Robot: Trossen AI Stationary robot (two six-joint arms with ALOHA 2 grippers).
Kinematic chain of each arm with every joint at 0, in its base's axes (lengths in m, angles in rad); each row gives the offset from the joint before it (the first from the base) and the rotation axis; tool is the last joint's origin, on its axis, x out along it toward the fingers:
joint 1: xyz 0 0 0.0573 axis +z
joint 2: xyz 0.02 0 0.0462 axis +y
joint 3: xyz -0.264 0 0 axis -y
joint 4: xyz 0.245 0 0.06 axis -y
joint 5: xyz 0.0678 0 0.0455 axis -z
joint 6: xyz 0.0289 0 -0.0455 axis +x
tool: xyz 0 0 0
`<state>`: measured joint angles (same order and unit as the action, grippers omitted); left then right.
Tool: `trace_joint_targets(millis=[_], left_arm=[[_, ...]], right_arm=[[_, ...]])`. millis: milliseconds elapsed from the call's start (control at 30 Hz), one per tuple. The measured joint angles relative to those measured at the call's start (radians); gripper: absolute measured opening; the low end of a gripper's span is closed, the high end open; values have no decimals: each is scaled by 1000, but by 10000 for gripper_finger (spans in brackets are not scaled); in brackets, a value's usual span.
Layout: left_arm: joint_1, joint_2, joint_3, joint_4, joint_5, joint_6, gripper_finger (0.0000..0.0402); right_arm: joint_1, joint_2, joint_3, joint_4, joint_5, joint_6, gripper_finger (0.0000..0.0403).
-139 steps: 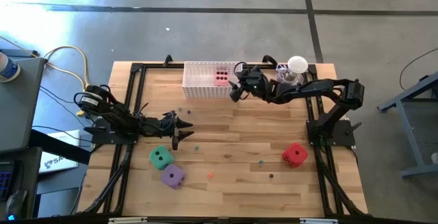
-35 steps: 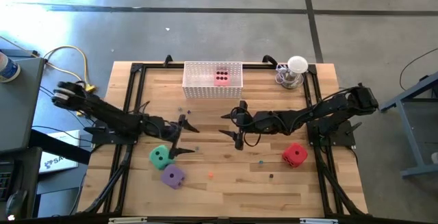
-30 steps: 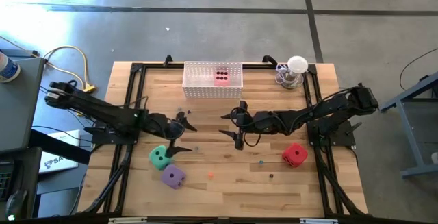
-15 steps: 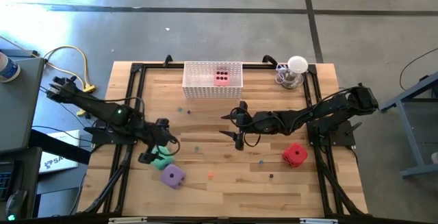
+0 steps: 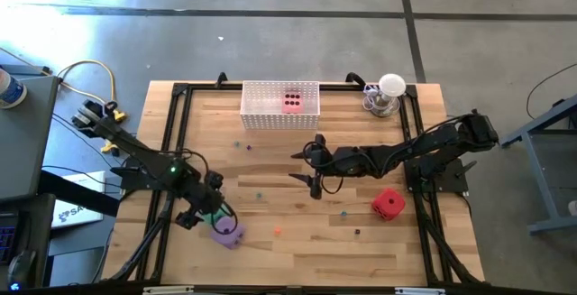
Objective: Pick & Place Dice
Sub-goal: Put the large light green dice into the white basket
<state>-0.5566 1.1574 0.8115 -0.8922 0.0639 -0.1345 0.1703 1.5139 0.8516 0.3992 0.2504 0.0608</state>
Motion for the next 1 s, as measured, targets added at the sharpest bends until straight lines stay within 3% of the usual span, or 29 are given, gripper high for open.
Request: trace_joint_targets(millis=[200, 733, 1000], left_arm=[[-3, 35, 1, 2, -91, 33, 399], [4, 45, 0, -5, -103, -21, 399], [3, 118, 1, 3, -140, -24, 399]], right_arm=[[0, 0, 0, 0, -7, 0, 250], [0, 0, 0, 0, -19, 0, 250], [0, 0, 0, -1, -19, -1, 250]])
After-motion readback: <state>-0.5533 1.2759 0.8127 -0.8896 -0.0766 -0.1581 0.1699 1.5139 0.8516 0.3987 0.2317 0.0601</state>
